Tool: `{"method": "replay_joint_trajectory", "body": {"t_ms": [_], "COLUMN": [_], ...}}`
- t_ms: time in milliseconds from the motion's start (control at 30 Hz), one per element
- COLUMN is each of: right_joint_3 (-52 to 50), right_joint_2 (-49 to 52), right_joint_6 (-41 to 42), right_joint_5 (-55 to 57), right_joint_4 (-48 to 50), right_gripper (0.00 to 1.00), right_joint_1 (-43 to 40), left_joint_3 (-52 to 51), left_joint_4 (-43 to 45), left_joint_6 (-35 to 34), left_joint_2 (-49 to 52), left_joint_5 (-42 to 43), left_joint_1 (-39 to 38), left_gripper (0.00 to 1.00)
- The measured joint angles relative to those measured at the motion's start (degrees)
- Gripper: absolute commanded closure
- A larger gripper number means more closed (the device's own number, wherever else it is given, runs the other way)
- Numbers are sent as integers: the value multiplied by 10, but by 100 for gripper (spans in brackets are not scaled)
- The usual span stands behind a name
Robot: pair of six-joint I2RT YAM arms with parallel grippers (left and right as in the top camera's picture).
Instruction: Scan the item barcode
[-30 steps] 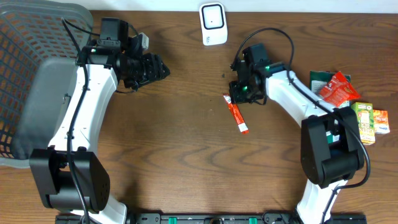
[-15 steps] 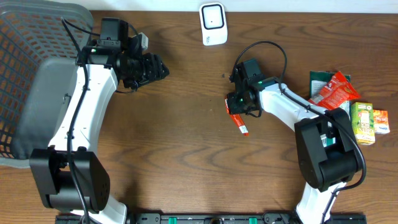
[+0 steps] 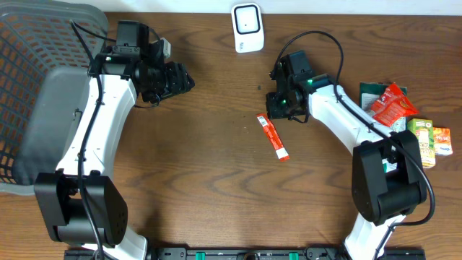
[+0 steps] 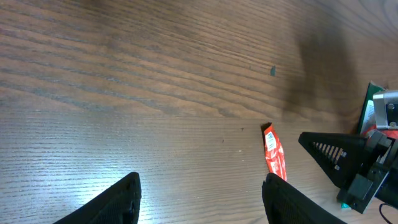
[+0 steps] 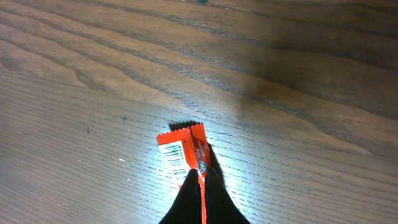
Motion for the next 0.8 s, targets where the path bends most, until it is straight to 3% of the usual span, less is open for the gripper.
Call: {"method": "replay_joint_trajectory", "body": {"t_ms": [300, 800], "right_joint_3": [-9, -14], "right_joint_2": [25, 30], "right_joint_6": [0, 36], "right_joint_5": [0, 25], "right_joint_4": [47, 28], "right_gripper": [99, 99], "right_joint_1": [25, 30], "left_joint_3": [0, 0], "left_joint_4": [0, 0], "left_joint_6": [0, 0], "left_joint_2": [0, 0], "left_joint_5": [0, 0], "left_joint_1": [0, 0], "left_gripper": [36, 36]}}
